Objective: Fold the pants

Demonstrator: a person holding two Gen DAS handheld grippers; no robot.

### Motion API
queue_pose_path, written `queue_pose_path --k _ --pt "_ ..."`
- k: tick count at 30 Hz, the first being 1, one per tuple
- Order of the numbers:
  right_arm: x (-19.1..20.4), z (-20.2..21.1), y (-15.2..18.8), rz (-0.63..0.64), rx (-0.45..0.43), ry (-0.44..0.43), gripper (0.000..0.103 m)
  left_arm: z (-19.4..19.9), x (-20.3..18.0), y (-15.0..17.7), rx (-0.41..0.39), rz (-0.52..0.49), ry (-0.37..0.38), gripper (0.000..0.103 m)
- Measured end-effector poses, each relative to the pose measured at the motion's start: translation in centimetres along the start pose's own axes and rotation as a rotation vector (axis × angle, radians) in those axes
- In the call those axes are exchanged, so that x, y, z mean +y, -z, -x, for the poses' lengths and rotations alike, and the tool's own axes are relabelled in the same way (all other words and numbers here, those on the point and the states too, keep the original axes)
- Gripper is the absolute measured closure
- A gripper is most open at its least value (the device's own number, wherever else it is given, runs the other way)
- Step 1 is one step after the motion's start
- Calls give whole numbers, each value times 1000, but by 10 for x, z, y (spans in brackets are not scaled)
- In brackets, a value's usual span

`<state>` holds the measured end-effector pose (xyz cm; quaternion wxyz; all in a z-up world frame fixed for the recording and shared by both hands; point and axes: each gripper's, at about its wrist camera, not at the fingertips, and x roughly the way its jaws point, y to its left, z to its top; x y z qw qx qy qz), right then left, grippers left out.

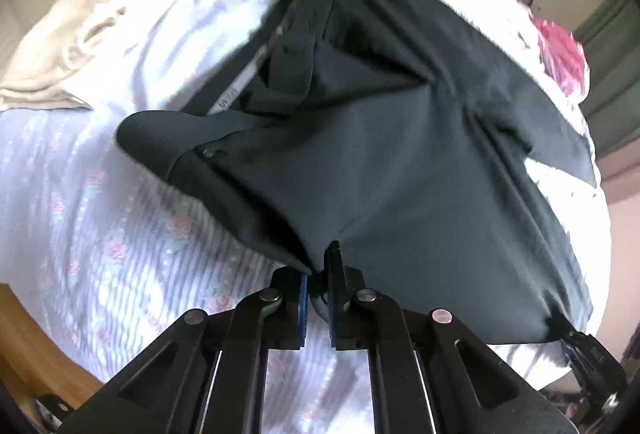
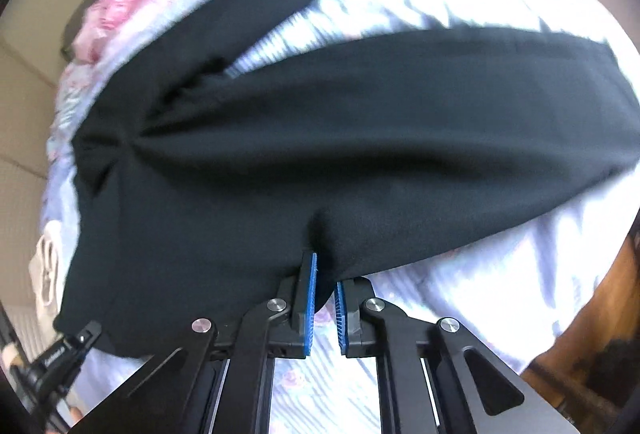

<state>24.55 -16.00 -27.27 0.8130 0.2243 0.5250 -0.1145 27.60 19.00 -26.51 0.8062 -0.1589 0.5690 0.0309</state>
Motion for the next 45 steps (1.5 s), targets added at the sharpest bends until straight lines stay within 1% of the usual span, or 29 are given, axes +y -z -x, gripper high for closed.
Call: queue_pose_path --k 5,6,9,10,14,17,19,24,29,32,34,40,42,44,45 --pt "21 50 -31 139 -60 -44 95 41 -10 -7 -57 28 -8 95" --pt "21 59 -33 159 -71 -53 96 50 -13 -10 -73 25 -14 95" --pt "31 75 -52 213 -96 -78 96 72 -28 -20 -118 36 -31 96" --pt "29 78 -51 224 -102 -82 96 77 -31 -26 -130 40 -32 96" --pt "38 94 -71 271 -117 -101 96 101 -44 -49 -187 50 -41 96" --pt "45 107 -89 296 -124 -123 96 109 -55 -68 -216 51 -47 96" --pt "57 112 -96 311 -127 -133 96 111 -64 -86 -228 54 -56 96" --pt "83 108 -136 370 -142 -134 96 107 -83 -134 -251 38 -77 96" --pt "104 92 -189 374 -146 -144 96 96 -108 -187 -271 2 -94 96" --pt "117 73 -226 372 -138 -146 96 82 -123 -223 -280 -35 -107 96" --pt "125 59 -244 375 -130 -144 96 69 -133 -246 -285 -63 -128 96" --pt "153 -3 -302 381 -66 -129 96 19 -149 -305 -250 -95 -177 97" --pt "159 -27 -318 382 -45 -111 96 -2 -154 -322 -249 -131 -226 99" --pt "162 -48 -328 383 -31 -89 96 -21 -155 -335 -228 -156 -233 100" --pt "163 -61 -333 381 -20 -76 96 -34 -155 -341 -221 -169 -260 101"
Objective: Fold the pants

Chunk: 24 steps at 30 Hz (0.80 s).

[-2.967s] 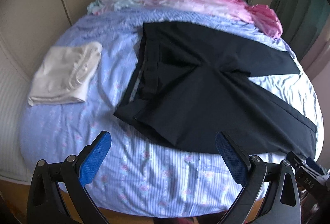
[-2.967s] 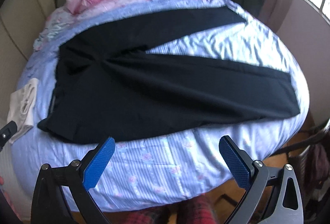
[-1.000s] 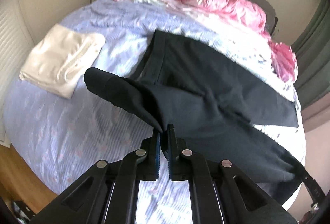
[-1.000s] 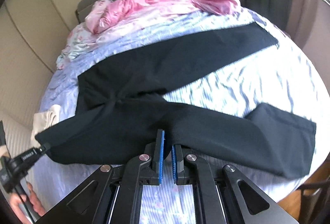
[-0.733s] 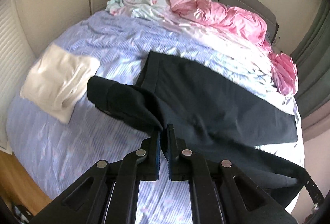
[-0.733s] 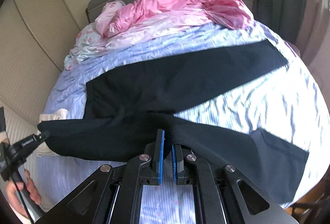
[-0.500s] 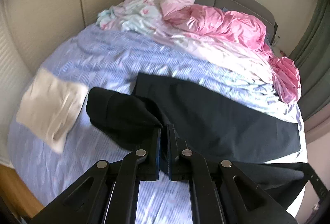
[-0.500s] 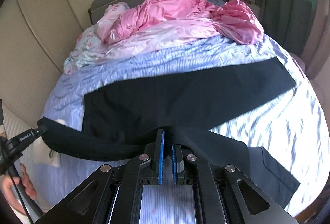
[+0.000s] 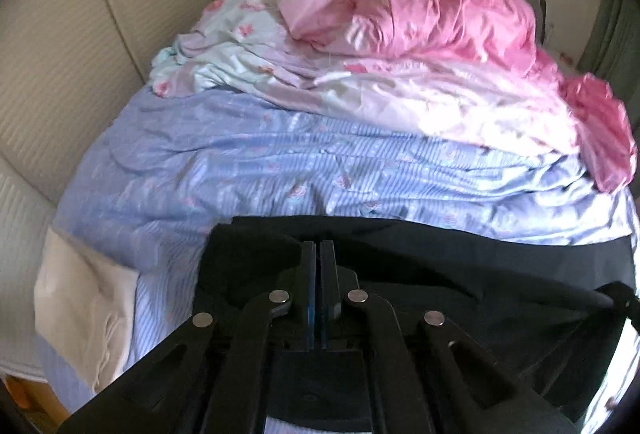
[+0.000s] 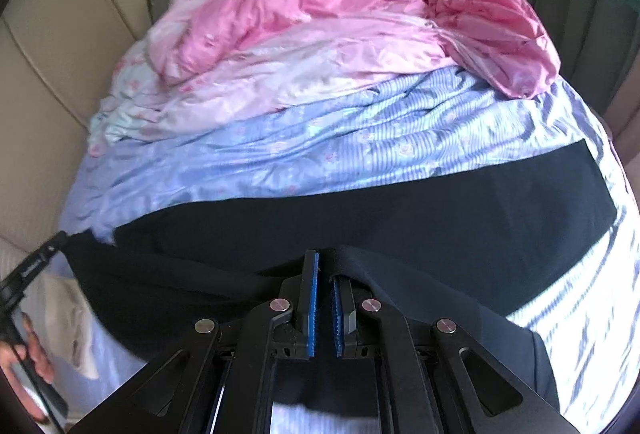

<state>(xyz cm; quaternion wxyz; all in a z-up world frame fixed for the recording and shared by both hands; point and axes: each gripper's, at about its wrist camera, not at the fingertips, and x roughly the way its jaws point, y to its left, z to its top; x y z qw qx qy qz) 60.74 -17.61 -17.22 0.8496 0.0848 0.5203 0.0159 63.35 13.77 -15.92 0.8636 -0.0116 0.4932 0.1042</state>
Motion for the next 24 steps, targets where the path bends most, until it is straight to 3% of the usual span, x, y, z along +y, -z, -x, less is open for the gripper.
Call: queue_pose_path --k 9,13,17,18,19,20,21,24 --pt "-2 -88 -24 12 59 51 96 -81 -13 1 50 -82 -56 101" --pt "-1 -118 -30 50 83 89 96 -90 -15 14 73 -95 -28 101" --pt "0 -127 -27 79 140 99 93 -81 -28 29 85 -172 11 101" --pt "2 -122 -25 94 131 100 91 -76 -31 30 83 -183 28 93" --pt "4 -115 -24 110 122 100 78 -68 -35 32 77 -194 47 79" --pt "7 -105 -21 126 113 102 61 -60 -38 32 68 -203 62 73" --pt "9 -94 -19 139 100 105 55 -50 -41 33 58 -213 79 67" --pt "16 -59 -11 172 74 79 48 -14 -54 35 36 -271 112 65"
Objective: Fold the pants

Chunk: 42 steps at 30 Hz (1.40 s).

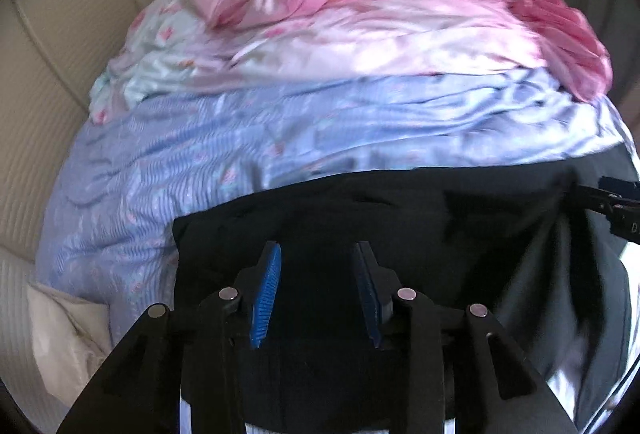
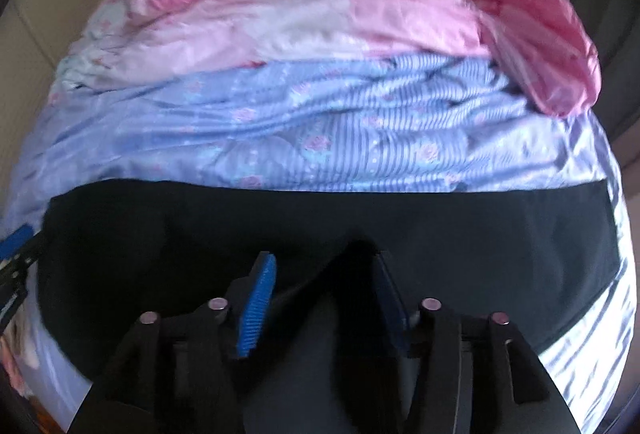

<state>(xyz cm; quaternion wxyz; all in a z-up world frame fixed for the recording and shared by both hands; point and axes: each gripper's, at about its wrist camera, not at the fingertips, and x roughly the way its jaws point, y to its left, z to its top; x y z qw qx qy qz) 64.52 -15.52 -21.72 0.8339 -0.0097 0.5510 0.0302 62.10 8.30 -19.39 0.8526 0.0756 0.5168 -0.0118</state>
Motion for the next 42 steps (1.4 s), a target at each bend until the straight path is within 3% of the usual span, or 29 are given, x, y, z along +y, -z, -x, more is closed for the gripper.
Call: queue_pose_path --k 2,4,7,15,21,26,29,34,42 --pt "3 27 11 17 -12 -23 48 23 -9 1 -14 -28 20 61" --pt "5 56 24 32 -33 -49 48 51 -19 5 -30 -53 56 49" --pt "4 101 52 26 -58 -75 48 94 -33 18 -49 -79 126 43" --pt "-13 211 146 -45 -125 -84 48 180 -73 73 -58 -180 276 39" --pt "-30 261 208 -145 -163 -42 48 221 -99 114 -66 -225 350 37" --pt "-51 282 256 -199 -164 -14 48 245 -133 149 -68 -287 401 35" --pt "-69 287 282 -220 -153 1 48 250 -155 171 -37 -290 453 34" --pt "-113 284 317 -229 -124 -1 48 250 -203 204 1 -278 479 33" --pt "-202 252 352 -185 -19 -114 48 229 -294 250 111 -123 448 33"
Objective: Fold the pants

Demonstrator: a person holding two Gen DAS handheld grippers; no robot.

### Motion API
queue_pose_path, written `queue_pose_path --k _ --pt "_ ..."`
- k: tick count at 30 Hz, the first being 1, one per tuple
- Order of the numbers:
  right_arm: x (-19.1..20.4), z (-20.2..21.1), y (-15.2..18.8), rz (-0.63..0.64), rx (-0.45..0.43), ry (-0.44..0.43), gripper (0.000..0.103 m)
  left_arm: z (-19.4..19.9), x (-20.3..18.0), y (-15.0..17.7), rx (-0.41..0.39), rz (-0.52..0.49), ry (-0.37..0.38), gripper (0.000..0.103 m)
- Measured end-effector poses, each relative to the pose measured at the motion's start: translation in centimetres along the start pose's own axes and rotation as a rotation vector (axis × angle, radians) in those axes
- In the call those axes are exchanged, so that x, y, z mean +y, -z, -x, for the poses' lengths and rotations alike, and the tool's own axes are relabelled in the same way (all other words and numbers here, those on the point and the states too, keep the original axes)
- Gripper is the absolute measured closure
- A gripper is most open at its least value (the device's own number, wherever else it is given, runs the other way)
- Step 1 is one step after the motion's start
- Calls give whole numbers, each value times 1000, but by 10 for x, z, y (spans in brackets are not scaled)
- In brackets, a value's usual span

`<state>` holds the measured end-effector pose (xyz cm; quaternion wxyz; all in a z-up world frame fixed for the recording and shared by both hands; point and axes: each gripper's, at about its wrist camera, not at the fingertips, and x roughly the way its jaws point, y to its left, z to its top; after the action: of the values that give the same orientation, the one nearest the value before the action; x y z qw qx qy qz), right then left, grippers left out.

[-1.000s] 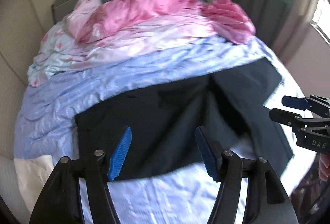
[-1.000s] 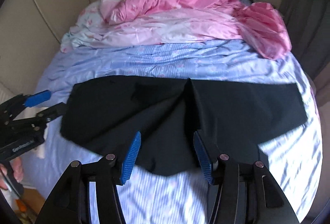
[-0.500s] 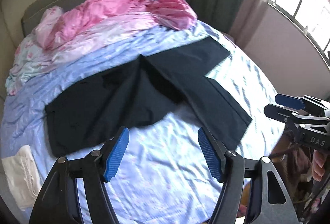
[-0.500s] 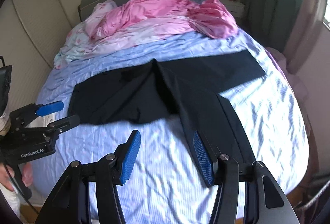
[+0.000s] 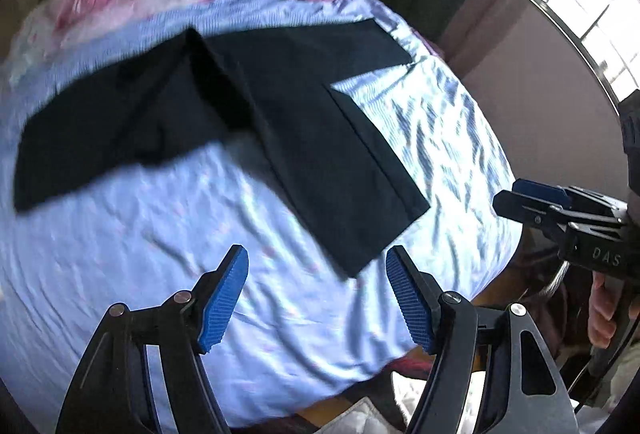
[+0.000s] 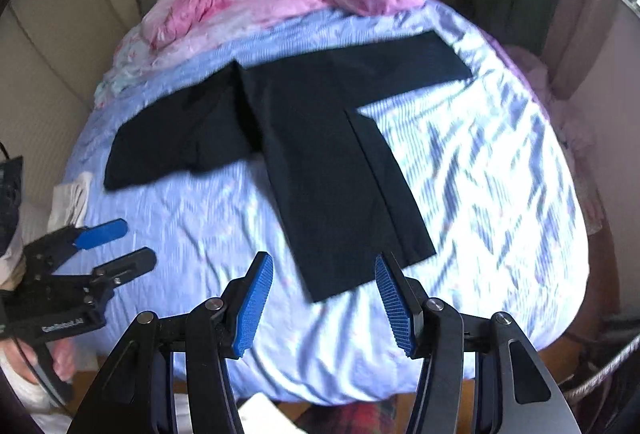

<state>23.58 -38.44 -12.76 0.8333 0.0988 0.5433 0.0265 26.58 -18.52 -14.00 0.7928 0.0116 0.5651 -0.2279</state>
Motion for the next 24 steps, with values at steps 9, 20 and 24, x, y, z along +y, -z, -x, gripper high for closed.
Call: queue_pose_path --k 9,20,24 --pt "-67 -39 6 84 147 -34 48 -46 -36 31 67 152 -21 33" --pt "-99 -87 22 17 178 -31 48 -115 -20 39 144 316 72 33" --pt "-113 -113 19 29 215 -44 48 -143 -14 38 162 393 65 34"
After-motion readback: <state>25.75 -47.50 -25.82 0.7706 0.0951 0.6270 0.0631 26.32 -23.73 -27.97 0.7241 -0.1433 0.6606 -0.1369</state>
